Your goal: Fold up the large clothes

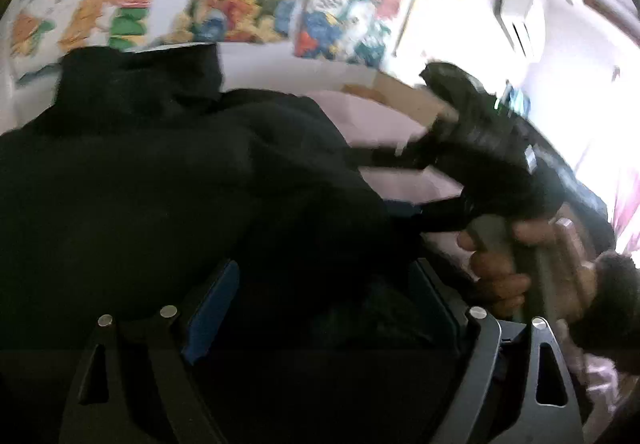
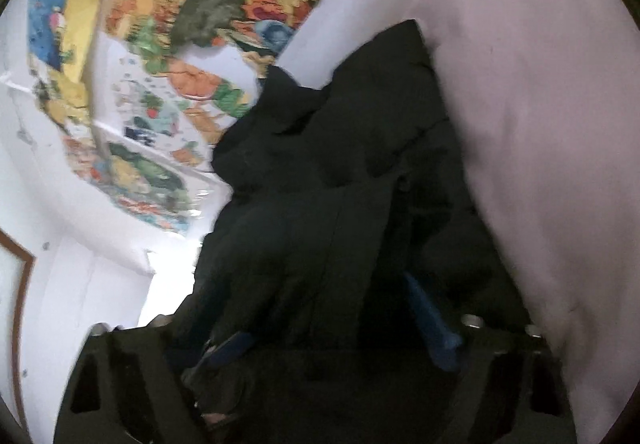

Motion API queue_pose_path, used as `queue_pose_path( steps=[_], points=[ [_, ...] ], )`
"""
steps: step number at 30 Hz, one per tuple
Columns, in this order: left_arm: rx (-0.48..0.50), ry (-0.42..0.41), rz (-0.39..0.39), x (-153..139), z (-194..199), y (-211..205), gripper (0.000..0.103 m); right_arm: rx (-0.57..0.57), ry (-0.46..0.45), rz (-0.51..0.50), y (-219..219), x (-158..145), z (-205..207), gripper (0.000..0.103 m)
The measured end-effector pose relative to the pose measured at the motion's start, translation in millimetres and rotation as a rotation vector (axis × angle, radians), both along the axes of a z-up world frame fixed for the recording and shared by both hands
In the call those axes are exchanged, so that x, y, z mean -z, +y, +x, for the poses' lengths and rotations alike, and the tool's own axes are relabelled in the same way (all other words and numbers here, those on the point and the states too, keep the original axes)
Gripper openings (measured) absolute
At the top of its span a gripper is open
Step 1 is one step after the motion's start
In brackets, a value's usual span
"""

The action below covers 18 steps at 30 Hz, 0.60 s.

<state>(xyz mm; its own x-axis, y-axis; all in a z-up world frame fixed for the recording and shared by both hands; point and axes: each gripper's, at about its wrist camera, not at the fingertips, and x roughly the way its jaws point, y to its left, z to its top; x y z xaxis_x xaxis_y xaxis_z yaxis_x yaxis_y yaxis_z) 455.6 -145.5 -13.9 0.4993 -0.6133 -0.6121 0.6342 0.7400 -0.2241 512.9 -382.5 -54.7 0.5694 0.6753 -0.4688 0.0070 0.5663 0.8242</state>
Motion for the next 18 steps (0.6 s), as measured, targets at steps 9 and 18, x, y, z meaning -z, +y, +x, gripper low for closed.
queue_pose_path(
  steps=[9,18],
  points=[
    [-0.366,-0.134,0.067,-37,-2,89,0.083,0.044,-0.059,-0.246,2,-19,-9,0.005],
    [-0.664,-0.085,0.045,-29,40,184,0.083,0.100,-0.152,-0.508,5,-51,-15,0.004]
  ],
)
